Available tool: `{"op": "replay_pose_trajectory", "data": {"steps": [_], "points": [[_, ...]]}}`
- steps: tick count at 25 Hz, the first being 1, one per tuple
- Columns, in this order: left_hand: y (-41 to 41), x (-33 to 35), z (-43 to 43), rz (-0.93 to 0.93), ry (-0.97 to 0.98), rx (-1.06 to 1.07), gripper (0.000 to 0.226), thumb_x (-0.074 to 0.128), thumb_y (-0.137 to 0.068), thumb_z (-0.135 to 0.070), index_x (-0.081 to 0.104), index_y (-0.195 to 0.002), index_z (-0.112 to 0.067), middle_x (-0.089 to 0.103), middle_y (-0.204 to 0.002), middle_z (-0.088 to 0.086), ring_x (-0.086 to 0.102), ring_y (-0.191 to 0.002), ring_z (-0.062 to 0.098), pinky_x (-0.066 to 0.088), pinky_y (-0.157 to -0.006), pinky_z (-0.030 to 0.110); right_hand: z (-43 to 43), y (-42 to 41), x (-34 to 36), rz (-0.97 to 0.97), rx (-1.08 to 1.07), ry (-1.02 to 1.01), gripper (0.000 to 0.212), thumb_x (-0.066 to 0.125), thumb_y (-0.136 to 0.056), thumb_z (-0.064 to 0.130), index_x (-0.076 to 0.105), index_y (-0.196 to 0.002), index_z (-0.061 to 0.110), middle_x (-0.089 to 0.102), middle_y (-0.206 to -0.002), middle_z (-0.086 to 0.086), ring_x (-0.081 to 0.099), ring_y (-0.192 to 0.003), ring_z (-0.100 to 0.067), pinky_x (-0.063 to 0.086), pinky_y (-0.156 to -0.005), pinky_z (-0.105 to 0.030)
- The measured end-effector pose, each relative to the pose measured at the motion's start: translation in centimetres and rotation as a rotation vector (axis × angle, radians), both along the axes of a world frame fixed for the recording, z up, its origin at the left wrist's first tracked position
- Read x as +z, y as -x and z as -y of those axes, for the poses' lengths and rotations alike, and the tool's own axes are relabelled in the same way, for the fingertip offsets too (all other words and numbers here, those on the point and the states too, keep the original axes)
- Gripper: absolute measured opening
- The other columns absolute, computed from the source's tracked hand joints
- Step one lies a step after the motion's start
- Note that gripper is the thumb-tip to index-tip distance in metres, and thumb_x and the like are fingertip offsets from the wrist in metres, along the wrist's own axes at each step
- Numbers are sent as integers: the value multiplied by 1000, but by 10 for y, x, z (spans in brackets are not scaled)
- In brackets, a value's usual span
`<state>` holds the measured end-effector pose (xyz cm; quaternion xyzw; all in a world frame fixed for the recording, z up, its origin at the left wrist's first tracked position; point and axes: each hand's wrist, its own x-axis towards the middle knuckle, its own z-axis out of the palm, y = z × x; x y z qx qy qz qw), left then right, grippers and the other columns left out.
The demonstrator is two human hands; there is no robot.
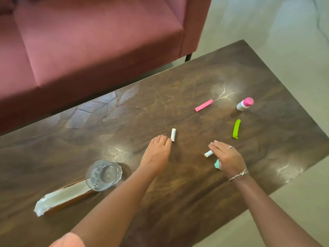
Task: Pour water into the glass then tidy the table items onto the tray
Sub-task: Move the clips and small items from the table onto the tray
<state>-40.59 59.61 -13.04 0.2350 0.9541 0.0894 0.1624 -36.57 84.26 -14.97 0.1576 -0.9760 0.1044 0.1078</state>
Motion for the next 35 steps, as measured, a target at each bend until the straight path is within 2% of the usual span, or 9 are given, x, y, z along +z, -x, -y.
{"op": "replay_pose_trajectory", "data": {"steps": [4, 7, 10, 12, 15, 18, 23, 28, 35], "points": [[26, -14, -19, -108, 47, -170, 53, 70, -69, 4, 53, -119, 1, 47, -135, 20, 46, -123, 34, 45, -97, 37, -15, 8, -16, 15, 244, -125, 39, 36, -72, -2, 74, -80, 1, 74, -84, -11, 72, -79, -25, 57, -70, -31], [39, -23, -25, -162, 125, -342, 41, 42, -89, 3, 43, -130, 2, 30, -148, 21, 29, -137, 33, 35, -107, 40, -19, 13, -27, 18, 318, -148, 40, 34, -79, -1, 73, -74, 3, 71, -75, -10, 70, -69, -26, 59, -62, -33], [49, -34, -22, -189, 197, -496, 19, 53, -80, -1, 65, -95, -4, 63, -110, 18, 59, -109, 34, 55, -78, 35, -23, 18, -36, 49, 346, -143, 51, 23, -92, 3, 67, -67, 6, 63, -65, -8, 62, -56, -27, 54, -53, -28], [55, -38, -17, -173, 186, -513, 15, 67, -68, 2, 62, -80, -6, 63, -88, 13, 63, -82, 30, 53, -59, 30, -22, 21, -39, 104, 343, -180, 37, 33, -83, 5, 65, -65, 7, 61, -64, -7, 60, -55, -26, 50, -49, -26], [55, -35, -12, -109, 195, -447, 20, 43, -87, 3, 53, -103, -3, 54, -105, 14, 52, -91, 30, 43, -71, 35, -21, 22, -39, 158, 331, -233, 30, 34, -69, 4, 64, -65, 9, 61, -65, -7, 60, -55, -26, 47, -45, -25], [40, -30, -10, 7, 20, -50, 21, 39, -91, 0, 48, -109, -3, 49, -112, 13, 48, -100, 30, 41, -76, 37, -16, 22, -39, 157, 250, -217, 21, 42, -65, -2, 59, -69, 9, 58, -64, -8, 57, -53, -27, 45, -46, -27], [-7, -6, 8, 172, -698, 805, 9, 59, -86, -14, 56, -79, -9, 60, -79, 6, 54, -72, 20, 46, -68, 35, 27, 16, -17, 126, 46, 11, 20, 54, -70, 2, 50, -84, 15, 60, -72, -8, 58, -62, -32, 35, -66, -30], [-46, 47, 64, 140, -961, 1018, 20, 63, -80, -3, 54, -71, -18, 56, -65, -9, 51, -61, 2, 41, -58, 10, 130, 4, 31, 68, 75, 259, 16, 46, -77, 14, 60, -81, 9, 64, -77, -6, 56, -73, -25, 36, -71, -25], [-112, 102, 227, -206, -960, 1226, 12, 64, -80, -3, 59, -78, -14, 57, -65, -13, 54, -63, -2, 41, -58, 8, 315, -20, 81, 76, 334, 449, 11, 47, -81, 15, 58, -83, 11, 63, -79, -3, 48, -77, -15, 36, -70, -20]]}}
